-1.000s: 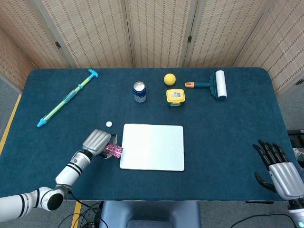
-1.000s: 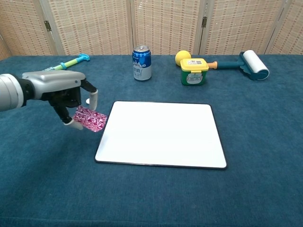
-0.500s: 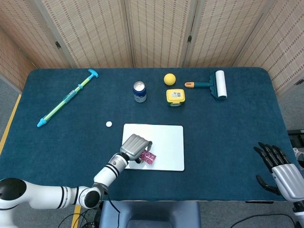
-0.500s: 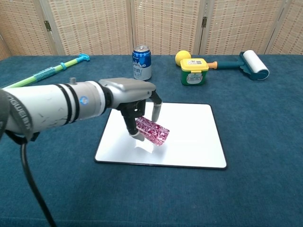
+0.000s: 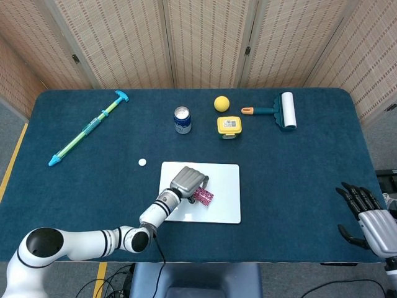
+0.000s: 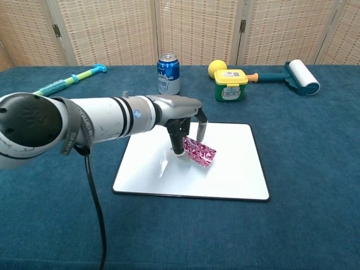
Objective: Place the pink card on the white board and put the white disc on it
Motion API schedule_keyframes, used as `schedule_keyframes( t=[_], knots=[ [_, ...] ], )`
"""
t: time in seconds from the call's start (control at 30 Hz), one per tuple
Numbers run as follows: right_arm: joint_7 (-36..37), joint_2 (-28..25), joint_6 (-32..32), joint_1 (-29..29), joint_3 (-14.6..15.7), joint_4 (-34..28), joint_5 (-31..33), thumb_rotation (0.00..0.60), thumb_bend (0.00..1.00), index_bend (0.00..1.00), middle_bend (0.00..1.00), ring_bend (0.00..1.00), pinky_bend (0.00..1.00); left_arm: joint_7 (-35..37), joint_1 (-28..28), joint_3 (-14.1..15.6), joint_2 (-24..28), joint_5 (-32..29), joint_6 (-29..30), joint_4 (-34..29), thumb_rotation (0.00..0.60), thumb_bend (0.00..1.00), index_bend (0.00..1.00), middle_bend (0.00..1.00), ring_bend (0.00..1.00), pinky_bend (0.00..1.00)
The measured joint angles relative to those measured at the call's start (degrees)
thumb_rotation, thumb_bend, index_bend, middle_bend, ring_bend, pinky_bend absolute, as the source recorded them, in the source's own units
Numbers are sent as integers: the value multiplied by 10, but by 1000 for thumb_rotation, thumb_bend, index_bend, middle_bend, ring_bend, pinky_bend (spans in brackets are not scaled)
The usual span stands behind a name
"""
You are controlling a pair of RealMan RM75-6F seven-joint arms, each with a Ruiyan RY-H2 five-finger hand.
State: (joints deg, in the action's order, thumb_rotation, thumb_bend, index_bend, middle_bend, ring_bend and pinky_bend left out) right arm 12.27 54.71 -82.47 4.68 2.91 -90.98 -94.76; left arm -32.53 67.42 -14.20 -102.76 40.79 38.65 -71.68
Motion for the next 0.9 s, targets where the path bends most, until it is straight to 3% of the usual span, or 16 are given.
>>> schedule_keyframes(
  t=[0.07,0.23,0.37,0.67,0.9],
  knots=[
    [0,0,1,1,-1,0,4,600,293,0,0,0,0,12,5,-1,-5,6,-6,14,600,222,441,1000,1000,1000],
    [2,-1,1,0,-3,1,7,600,293,0,0,0,0,31,13,-1,2,10,-17,22,600,223,235,1000,1000,1000],
    [3,-1,0,0,-1,1,4,600,293,0,0,0,0,31,16,4,20,0,-17,10,600,222,187,1000,1000,1000],
    [-4,1,-4,-1,3,0,-5,600,293,0,0,0,0,35,-9,21,71,-3,45,-51,600,222,293,1000,1000,1000],
    [-24,5,-11,-4,9,-5,-20,600,293,0,0,0,0,73,-84,43,115,32,123,-67,600,223,399,1000,1000,1000]
  ],
)
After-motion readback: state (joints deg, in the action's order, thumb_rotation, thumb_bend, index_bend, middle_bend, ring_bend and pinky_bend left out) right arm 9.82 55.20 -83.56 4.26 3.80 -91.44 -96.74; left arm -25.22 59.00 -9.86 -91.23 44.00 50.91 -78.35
